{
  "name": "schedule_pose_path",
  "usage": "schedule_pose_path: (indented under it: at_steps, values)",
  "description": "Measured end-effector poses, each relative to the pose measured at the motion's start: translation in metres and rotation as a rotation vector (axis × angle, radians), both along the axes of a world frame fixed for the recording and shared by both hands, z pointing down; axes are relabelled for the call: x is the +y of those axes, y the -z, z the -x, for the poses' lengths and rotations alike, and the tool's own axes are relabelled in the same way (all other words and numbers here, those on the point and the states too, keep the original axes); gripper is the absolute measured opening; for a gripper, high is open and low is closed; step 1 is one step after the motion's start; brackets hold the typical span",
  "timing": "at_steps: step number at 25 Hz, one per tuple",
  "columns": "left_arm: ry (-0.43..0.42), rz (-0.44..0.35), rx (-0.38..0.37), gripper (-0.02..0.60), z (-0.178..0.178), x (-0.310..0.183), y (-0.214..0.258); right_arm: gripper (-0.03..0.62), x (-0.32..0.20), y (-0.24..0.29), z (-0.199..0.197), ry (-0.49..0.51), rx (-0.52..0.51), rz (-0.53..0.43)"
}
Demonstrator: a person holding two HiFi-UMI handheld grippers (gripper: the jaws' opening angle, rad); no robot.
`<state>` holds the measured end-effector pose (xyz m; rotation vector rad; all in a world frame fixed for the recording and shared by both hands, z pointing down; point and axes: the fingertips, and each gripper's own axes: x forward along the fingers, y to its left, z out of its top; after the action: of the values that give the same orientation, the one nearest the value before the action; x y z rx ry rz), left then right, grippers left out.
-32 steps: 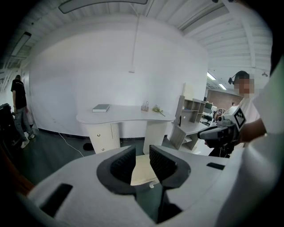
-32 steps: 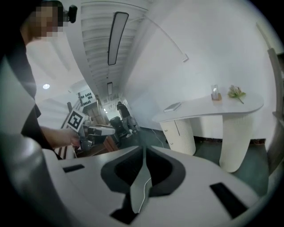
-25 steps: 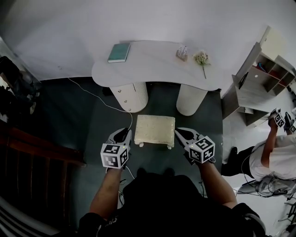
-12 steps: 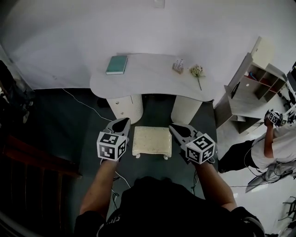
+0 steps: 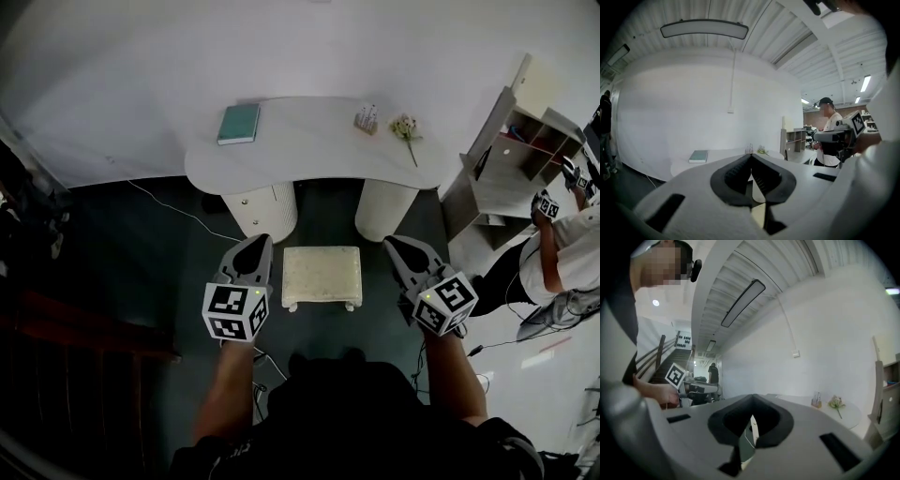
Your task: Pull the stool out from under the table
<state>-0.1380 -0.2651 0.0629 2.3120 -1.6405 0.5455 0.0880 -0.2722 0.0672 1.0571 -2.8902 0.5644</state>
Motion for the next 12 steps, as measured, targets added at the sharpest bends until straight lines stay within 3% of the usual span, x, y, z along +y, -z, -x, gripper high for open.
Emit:
schedule_pose_path:
  at_steps: [6, 12]
  values:
    - [0.093, 0.05, 0.056, 0.009, 0.034, 0.02, -0.022, 0.003, 0.011, -0.007, 0.011, 0.03, -0.008, 0.034]
    - [0.064, 0.068, 0.03, 0.009, 0.026, 0.018, -0.025, 0.003, 0.013, -0.016, 0.02, 0.039, -0.013, 0.061]
